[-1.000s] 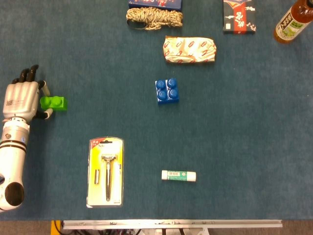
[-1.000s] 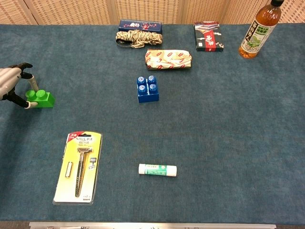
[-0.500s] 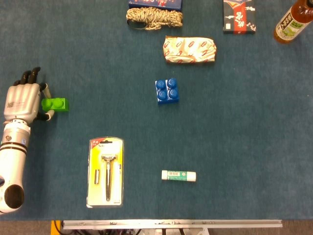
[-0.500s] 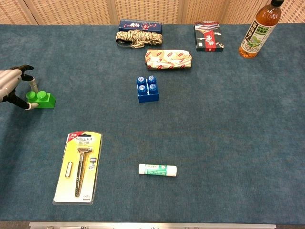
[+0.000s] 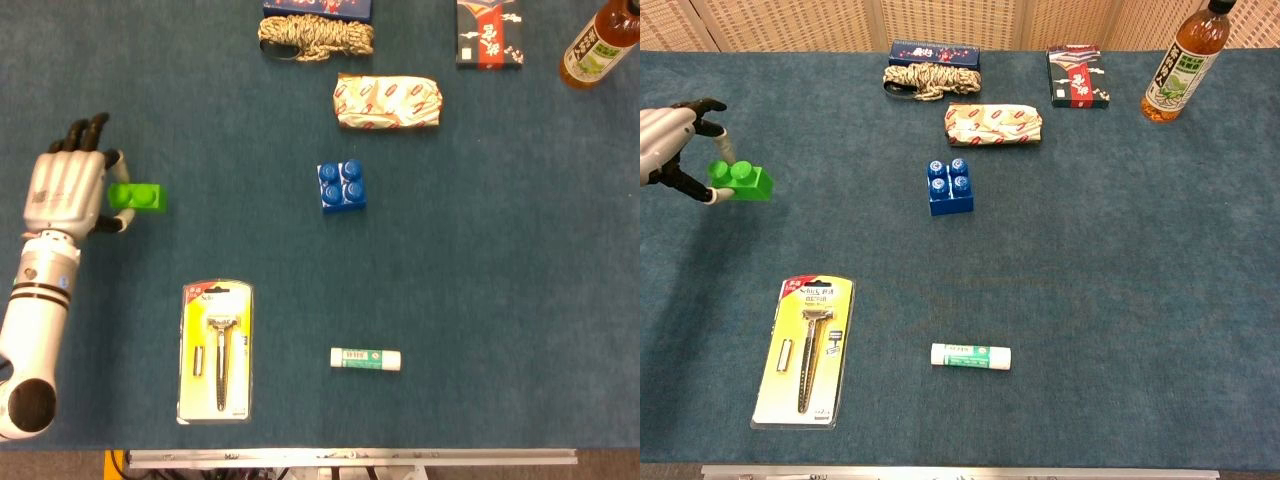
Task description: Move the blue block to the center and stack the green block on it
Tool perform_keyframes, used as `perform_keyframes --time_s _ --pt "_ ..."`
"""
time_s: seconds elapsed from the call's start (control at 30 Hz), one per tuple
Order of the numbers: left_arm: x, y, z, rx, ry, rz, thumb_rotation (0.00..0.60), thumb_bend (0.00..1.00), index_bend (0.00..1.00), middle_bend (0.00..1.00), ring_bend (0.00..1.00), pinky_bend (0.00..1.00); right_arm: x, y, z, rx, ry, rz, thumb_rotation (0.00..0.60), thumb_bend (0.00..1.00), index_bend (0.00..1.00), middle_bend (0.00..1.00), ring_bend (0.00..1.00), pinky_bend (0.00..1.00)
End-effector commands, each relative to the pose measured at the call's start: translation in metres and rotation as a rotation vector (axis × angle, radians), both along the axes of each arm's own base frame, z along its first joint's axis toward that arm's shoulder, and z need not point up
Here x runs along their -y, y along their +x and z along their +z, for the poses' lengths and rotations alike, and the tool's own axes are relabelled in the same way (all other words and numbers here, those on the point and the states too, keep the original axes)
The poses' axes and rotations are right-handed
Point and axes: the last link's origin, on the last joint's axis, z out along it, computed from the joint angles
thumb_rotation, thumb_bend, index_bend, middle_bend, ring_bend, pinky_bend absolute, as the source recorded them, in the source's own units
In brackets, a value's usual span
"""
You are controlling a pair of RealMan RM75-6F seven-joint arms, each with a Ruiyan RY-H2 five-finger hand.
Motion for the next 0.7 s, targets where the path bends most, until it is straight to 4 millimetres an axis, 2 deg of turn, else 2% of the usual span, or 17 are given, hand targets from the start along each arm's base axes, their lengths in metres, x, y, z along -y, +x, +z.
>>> perform_keyframes --time_s 0.03,0.33,0.7 --pt "-0.008 0.022 0.003 -0.003 0.006 -0.028 0.600 0.27 0.53 0.07 0.06 0.20 0.000 -0.001 0.002 0.002 -0.005 -0.006 0.600 0.23 0.23 0.17 0.00 0.10" --pt "-0.019 0.075 -0.010 -0.073 -0.010 -0.080 0.600 0.27 0.53 0.07 0.06 0.20 -0.003 -0.002 0.009 0.018 -0.026 -0.015 0.600 0.23 0.23 0.17 0.00 0.10" --pt "-0.034 0.115 -0.042 -0.062 -0.071 -0.067 0.600 0.27 0.53 0.08 0.06 0.20 -0.008 -0.007 0.022 0.026 -0.063 -0.060 0.600 0.23 0.23 0.17 0.00 0.10"
